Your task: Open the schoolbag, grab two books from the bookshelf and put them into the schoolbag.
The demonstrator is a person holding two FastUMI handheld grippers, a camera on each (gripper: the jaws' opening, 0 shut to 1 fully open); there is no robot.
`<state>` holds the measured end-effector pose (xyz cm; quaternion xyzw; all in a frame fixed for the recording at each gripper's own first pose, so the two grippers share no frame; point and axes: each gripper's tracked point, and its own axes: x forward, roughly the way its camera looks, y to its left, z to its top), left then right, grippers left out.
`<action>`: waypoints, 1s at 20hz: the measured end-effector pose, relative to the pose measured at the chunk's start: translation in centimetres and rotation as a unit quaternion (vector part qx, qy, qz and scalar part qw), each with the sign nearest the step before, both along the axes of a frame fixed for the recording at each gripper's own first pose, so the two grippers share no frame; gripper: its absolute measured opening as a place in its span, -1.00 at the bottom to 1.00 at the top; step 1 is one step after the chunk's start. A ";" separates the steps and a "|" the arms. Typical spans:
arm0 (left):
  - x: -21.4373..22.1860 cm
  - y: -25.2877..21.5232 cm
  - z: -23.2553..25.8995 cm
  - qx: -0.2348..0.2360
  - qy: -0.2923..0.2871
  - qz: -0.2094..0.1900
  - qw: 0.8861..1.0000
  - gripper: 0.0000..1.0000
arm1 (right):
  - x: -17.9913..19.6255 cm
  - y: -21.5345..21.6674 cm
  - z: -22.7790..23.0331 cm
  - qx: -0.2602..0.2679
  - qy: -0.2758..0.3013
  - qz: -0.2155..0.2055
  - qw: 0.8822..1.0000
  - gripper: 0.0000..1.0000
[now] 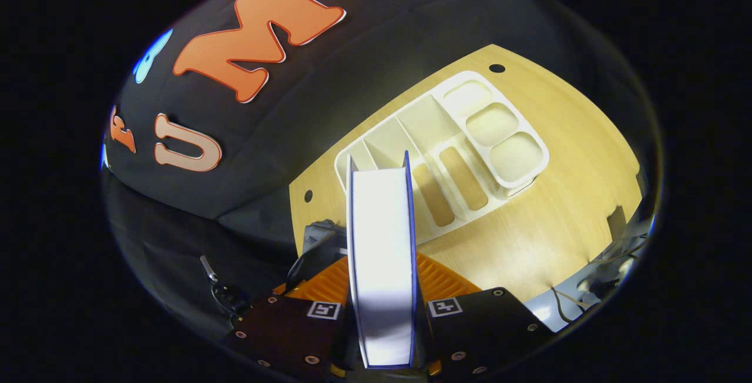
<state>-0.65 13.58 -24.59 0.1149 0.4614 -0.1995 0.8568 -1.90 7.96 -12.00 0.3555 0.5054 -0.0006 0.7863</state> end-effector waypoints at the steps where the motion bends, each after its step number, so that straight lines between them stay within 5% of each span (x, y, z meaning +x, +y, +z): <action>1: 0.1 0.1 0.1 -0.001 0.000 -0.005 1.000 -0.87 | -0.5 0.8 -0.1 0.009 -0.004 -0.001 1.000 -0.21; 10: 1.1 1.9 1.4 -0.004 -0.012 -0.043 0.999 -0.87 | -4.4 8.5 -2.4 0.067 -0.044 -0.015 0.997 -0.21; 20: 1.9 1.2 2.6 -0.024 -0.037 -0.054 0.998 -0.87 | -2.8 17.1 -8.6 0.129 -0.061 -0.014 0.990 -0.21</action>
